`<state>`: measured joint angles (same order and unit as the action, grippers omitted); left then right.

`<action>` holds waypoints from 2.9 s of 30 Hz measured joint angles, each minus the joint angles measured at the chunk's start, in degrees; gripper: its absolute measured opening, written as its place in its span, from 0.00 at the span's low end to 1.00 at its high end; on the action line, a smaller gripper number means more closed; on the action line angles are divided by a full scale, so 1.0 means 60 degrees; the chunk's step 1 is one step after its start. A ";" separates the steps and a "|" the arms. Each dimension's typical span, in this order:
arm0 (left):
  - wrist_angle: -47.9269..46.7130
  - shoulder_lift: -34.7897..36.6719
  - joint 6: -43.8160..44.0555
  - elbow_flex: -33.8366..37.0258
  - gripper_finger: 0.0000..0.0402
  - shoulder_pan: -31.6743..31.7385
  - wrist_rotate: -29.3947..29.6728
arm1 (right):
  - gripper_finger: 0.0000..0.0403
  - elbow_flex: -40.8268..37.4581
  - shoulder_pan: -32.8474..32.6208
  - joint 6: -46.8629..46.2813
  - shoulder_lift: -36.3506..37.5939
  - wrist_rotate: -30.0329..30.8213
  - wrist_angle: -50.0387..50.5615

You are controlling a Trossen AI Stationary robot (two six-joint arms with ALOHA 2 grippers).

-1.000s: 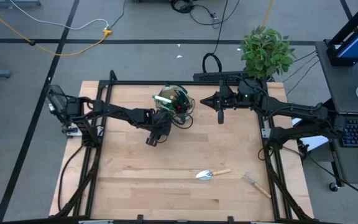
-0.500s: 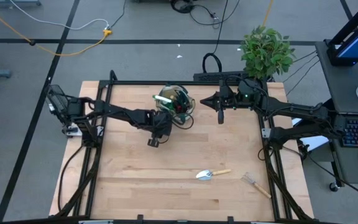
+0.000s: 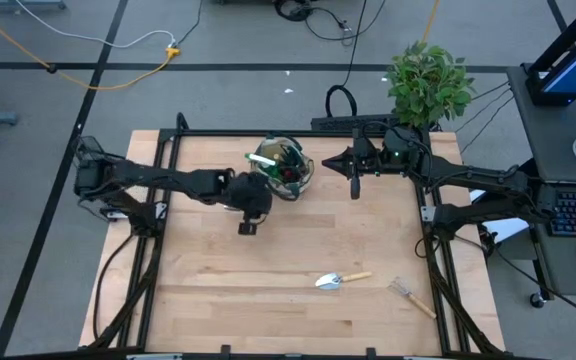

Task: Pick & Place Garden tools in Gardening bag
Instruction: Put the brown trowel into the gardening bag

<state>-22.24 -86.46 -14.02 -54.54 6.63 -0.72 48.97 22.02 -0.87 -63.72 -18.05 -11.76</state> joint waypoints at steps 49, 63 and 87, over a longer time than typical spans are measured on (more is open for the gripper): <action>0.8310 0.1028 0.2641 -0.0011 0.18 0.4538 -0.3510 | 0.00 0.0000 0.0000 -0.0071 0.0000 -0.0001 -0.0031; 0.9016 0.0218 0.2716 -0.0011 0.17 0.4805 -0.4421 | 0.00 0.0000 0.0000 -0.0247 0.0000 0.0041 0.0006; 1.0479 -0.1351 0.3373 -0.0007 0.18 0.5329 -0.5685 | 0.00 0.0000 0.0000 -0.0249 0.0000 0.0070 0.0009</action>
<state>40.63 -94.56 6.22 -54.59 38.61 -34.83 48.97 22.02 -2.36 -63.72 -17.63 -11.70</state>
